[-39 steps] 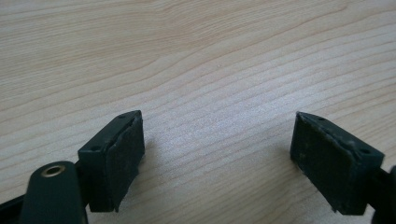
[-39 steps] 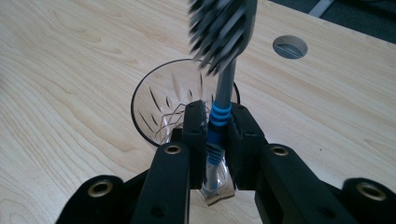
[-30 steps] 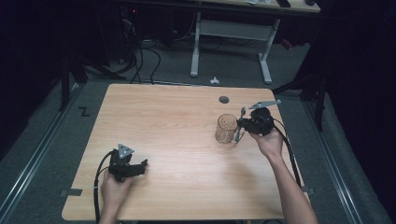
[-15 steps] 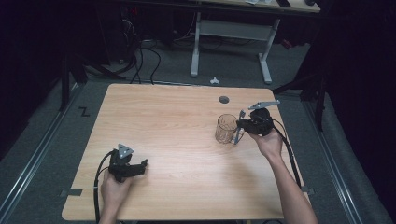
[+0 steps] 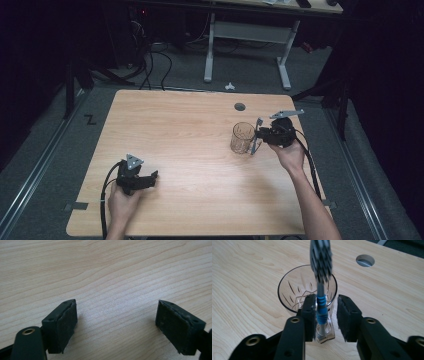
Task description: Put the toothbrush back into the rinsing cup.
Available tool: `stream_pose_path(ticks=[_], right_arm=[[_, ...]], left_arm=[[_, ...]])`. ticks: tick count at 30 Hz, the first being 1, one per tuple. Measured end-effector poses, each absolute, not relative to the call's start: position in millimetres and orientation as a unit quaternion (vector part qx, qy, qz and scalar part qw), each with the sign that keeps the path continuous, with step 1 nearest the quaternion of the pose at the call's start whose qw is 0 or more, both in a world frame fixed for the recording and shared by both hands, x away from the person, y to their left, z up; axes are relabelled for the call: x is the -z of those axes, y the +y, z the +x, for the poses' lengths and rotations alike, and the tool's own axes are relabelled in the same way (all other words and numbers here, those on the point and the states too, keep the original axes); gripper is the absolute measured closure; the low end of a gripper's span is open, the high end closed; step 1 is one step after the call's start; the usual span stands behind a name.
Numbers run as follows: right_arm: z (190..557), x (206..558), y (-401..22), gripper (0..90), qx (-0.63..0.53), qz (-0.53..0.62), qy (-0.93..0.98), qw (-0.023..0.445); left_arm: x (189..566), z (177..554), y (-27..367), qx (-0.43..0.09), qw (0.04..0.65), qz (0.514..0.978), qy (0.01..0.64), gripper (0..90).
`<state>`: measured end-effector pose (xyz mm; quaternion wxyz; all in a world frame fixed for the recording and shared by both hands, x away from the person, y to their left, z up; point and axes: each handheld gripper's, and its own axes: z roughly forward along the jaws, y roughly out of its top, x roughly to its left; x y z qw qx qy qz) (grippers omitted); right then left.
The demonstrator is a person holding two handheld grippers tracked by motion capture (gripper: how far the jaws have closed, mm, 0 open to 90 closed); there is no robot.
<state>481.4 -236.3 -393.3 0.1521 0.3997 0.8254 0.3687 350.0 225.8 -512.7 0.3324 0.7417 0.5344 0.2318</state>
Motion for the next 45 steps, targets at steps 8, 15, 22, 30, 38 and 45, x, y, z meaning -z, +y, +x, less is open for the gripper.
stream_pose_path(ticks=[8,15,22,30,38,45], right_arm=[[475.6,390.1,-247.1,60.2,-0.385,0.409,0.812,0.159],[469.7,387.5,-253.4,58.1,-0.392,0.409,0.807,0.169],[464.0,385.6,-257.2,58.3,-0.395,0.406,0.805,0.175],[458.7,386.3,-264.2,58.5,-0.402,0.411,0.799,0.177],[453.5,388.5,-270.9,59.1,-0.41,0.414,0.793,0.175],[448.4,389.4,-276.5,59.2,-0.415,0.419,0.788,0.175]], left_arm=[[512.7,350.0,225.8,-0.232,0.332,0.742,0.534,18.2],[512.7,350.0,225.8,-0.232,0.332,0.742,0.534,18.2],[512.7,349.9,225.8,-0.232,0.332,0.742,0.534,18.2],[512.7,349.9,225.8,-0.232,0.332,0.742,0.534,18.2],[512.7,350.0,225.8,-0.232,0.332,0.742,0.534,18.2],[512.7,350.0,225.8,-0.232,0.332,0.742,0.534,18.2]])
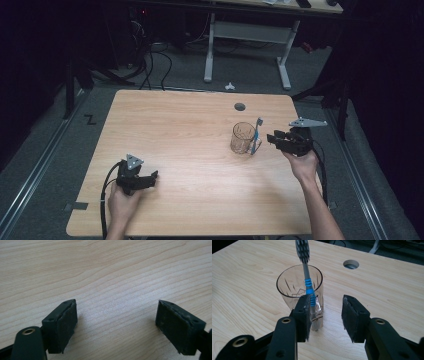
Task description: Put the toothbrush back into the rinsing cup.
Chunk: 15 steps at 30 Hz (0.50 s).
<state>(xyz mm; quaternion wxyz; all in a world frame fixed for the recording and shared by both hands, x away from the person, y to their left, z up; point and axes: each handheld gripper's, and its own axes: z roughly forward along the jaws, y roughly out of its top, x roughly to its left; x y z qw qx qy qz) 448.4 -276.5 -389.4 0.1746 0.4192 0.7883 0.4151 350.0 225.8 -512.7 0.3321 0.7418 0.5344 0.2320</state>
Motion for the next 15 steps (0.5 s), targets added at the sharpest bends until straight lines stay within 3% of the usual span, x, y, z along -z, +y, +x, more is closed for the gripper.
stream_pose_path(ticks=[15], right_arm=[[436.3,392.9,-281.0,59.0,-0.419,0.416,0.787,0.18]], left_arm=[[512.7,349.9,225.8,-0.232,0.332,0.742,0.534,18.2]])
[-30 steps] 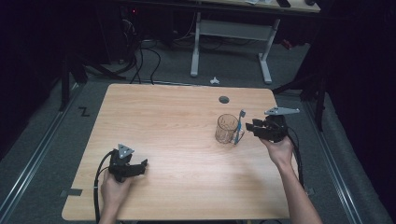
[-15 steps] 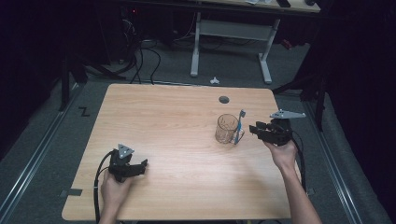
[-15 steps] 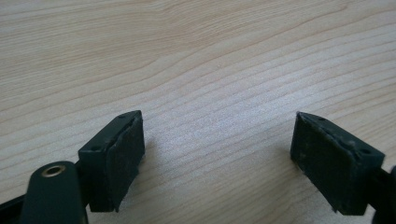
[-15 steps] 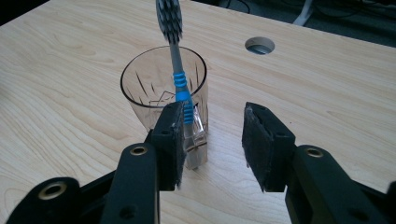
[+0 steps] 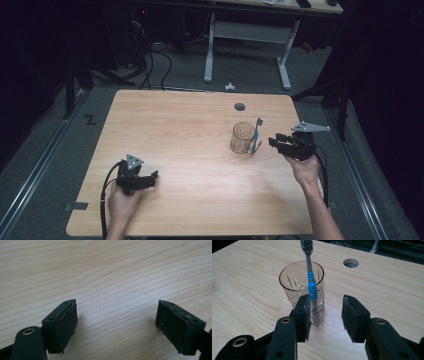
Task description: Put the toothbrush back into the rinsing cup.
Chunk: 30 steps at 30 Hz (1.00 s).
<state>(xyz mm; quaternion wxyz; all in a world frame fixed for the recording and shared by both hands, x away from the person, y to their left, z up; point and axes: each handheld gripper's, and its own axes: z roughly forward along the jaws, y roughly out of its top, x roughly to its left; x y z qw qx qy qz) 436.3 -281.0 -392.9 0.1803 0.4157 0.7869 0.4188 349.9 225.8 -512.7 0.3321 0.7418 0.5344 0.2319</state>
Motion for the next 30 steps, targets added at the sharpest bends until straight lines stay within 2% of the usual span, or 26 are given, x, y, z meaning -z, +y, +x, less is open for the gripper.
stream_pose_path(ticks=[30], right_arm=[[415.8,403.4,-284.2,59.0,-0.414,0.412,0.788,0.193]], left_arm=[[512.7,349.9,225.8,-0.232,0.332,0.742,0.534,18.2]])
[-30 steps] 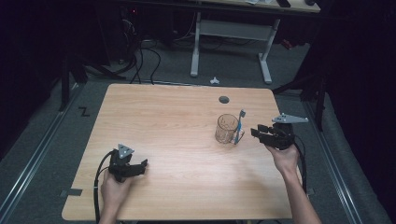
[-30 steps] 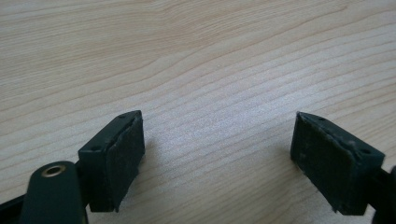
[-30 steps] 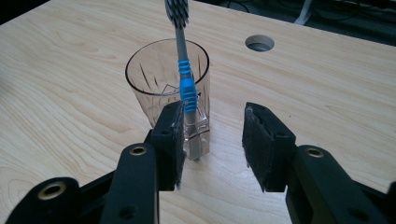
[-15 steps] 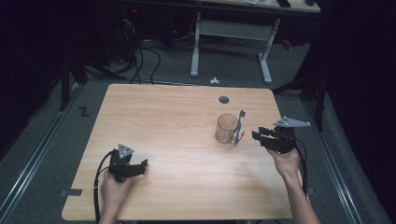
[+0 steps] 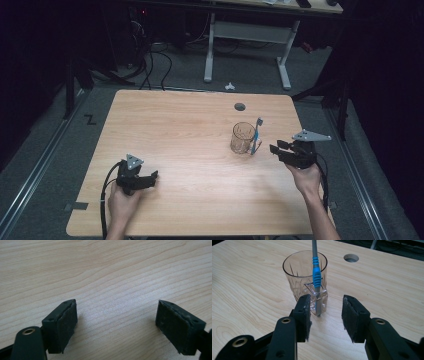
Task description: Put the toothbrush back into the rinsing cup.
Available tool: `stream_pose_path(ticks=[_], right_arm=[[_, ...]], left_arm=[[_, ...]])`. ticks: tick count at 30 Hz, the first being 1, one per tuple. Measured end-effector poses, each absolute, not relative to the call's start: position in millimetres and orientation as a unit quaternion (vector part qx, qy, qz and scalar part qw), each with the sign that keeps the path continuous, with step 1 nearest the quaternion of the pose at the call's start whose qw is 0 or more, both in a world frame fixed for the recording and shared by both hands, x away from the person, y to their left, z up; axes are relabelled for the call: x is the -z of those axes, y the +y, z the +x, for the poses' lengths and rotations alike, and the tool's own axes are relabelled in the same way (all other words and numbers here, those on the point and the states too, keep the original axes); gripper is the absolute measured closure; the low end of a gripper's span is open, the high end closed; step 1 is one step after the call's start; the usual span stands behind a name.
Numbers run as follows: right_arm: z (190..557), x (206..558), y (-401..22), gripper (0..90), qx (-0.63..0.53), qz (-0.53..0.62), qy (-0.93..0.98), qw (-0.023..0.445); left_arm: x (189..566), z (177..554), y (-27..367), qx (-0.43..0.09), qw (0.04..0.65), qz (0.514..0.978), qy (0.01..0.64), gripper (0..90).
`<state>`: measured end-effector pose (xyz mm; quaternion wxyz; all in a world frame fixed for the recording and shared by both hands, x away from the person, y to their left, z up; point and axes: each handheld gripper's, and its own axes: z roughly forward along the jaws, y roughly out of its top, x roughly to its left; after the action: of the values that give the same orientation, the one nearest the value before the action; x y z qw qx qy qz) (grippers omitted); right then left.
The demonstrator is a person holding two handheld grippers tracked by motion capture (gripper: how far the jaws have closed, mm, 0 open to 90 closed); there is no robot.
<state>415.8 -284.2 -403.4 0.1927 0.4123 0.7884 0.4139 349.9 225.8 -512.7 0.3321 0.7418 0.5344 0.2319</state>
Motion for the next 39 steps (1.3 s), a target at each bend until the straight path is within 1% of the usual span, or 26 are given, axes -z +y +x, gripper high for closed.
stream_pose_path(ticks=[24,39], right_arm=[[411.9,428.4,-303.9,59.4,-0.414,0.443,0.775,0.176],[409.3,440.8,-303.2,59.4,-0.414,0.449,0.773,0.172]], left_arm=[[512.7,350.0,225.8,-0.232,0.332,0.742,0.534,18.2],[512.7,349.9,225.8,-0.232,0.332,0.742,0.534,18.2]])
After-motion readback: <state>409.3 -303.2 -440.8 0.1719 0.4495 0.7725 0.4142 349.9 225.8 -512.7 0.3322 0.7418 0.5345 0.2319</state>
